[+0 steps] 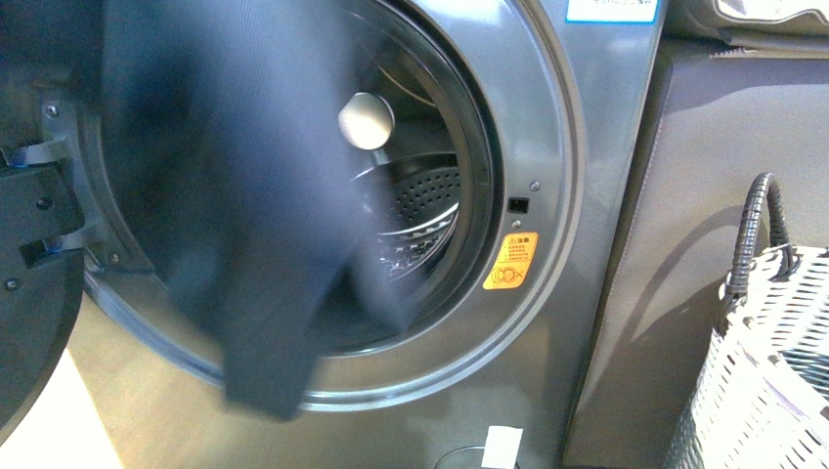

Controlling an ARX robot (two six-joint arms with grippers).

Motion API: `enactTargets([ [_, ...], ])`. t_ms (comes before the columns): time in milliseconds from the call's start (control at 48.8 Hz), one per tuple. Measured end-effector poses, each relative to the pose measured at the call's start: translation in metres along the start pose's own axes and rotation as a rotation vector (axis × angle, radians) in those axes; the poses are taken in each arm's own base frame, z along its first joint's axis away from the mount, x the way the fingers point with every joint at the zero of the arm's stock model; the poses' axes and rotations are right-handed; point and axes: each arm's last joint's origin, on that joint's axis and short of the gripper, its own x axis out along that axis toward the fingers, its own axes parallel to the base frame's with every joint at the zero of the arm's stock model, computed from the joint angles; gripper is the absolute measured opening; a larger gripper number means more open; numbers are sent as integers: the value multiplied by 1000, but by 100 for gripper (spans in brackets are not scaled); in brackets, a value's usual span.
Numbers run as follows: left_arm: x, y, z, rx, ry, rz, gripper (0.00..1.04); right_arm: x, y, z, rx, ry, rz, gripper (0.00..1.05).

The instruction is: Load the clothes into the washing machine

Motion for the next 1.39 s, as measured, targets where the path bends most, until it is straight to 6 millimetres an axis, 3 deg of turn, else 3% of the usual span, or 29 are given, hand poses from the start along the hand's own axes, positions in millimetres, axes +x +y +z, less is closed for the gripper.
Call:
enactTargets([
  [103,2,16,-34,6,69,42,12,0,0,0,0,0,0,97],
  [246,9,22,-58,11,115,49,12,0,0,0,0,0,0,97],
  [328,15,21,-66,21,123,37,12,0,1,1,-1,-15,-21,97],
  [472,35,13,-62,36,97,11,12,-7,5,4,26,-135,-243,97],
  [656,66,5,-58,61,72,-4,12,-56,11,-11,61,-119,-294,97],
  [800,95,9,-84,68,117,21,12,-101,4,-36,67,-74,-403,97],
  [1025,127,16,-118,101,158,49,12,-127,-2,-61,62,-11,-491,97],
  [1128,146,17,-130,107,171,54,12,-146,-4,-83,-44,168,-689,81],
  [1394,182,16,-151,114,181,78,12,-195,-14,-159,-123,237,-725,41],
])
